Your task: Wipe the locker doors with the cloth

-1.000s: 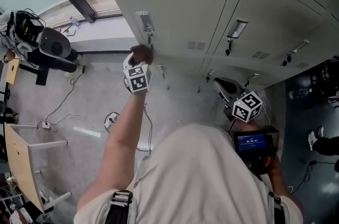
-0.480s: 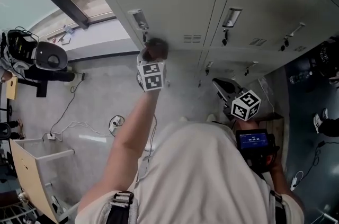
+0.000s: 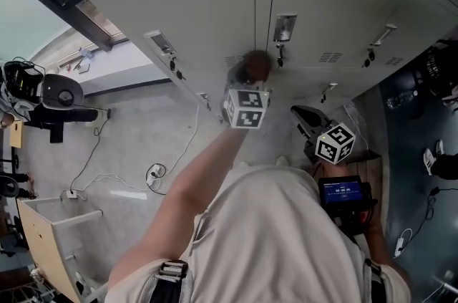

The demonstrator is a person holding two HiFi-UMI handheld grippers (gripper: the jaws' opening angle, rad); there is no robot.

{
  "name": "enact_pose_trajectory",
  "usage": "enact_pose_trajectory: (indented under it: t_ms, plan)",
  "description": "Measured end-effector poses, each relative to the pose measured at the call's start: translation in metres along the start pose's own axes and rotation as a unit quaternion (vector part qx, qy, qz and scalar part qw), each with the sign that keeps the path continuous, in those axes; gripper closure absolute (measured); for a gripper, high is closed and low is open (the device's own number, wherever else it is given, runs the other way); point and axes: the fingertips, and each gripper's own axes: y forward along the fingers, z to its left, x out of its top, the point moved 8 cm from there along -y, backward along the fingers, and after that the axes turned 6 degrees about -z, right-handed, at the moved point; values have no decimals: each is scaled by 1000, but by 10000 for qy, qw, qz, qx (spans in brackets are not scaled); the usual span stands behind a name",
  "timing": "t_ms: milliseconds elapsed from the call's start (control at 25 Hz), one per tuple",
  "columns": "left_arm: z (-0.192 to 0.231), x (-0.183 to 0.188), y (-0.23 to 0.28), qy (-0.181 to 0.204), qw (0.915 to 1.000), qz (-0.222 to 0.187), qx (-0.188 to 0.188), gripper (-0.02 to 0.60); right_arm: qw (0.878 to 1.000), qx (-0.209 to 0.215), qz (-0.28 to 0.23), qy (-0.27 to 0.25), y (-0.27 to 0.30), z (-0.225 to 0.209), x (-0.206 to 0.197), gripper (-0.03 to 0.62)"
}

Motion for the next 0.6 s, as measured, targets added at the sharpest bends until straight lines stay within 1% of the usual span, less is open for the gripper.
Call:
enact_pose_trajectory:
  t_ms: [40,80,120,200,240,320,400,440,520,600]
  plan:
    - [-5,10,-1,52,9998,-169,-6,509,10000,-5,-3,21,-2,-4,1,576]
    - [-4,20,-3,53,9994,-335,73,509,10000,0,-10,37,-4,-9,1,576]
    - [2,27,-8,-8,9986,-472,243,509,10000,14,-20,49,-4,-12,2,576]
    - [27,30,-26,-277,9944,-604,821,509,9999,74,-34,67,-2,-18,4,576]
    - [45,26,-36,-451,9904,-589,1166,509,9999,115,-38,81,0,-20,4,576]
    - [80,12,-53,-790,9800,-428,1774,509,9997,214,-27,120,7,-25,3,576]
    - [110,-5,-66,-1103,9696,-181,2176,509,9993,346,33,134,16,-24,0,576]
    - [122,-13,-71,-1274,9650,-60,2293,509,9990,429,81,124,21,-20,-1,576]
    - [139,-29,-75,-1610,9578,138,2377,509,9980,602,197,77,29,-13,-4,576]
    - [149,-44,-75,-1814,9551,261,2329,509,9969,725,293,20,35,-9,-7,576]
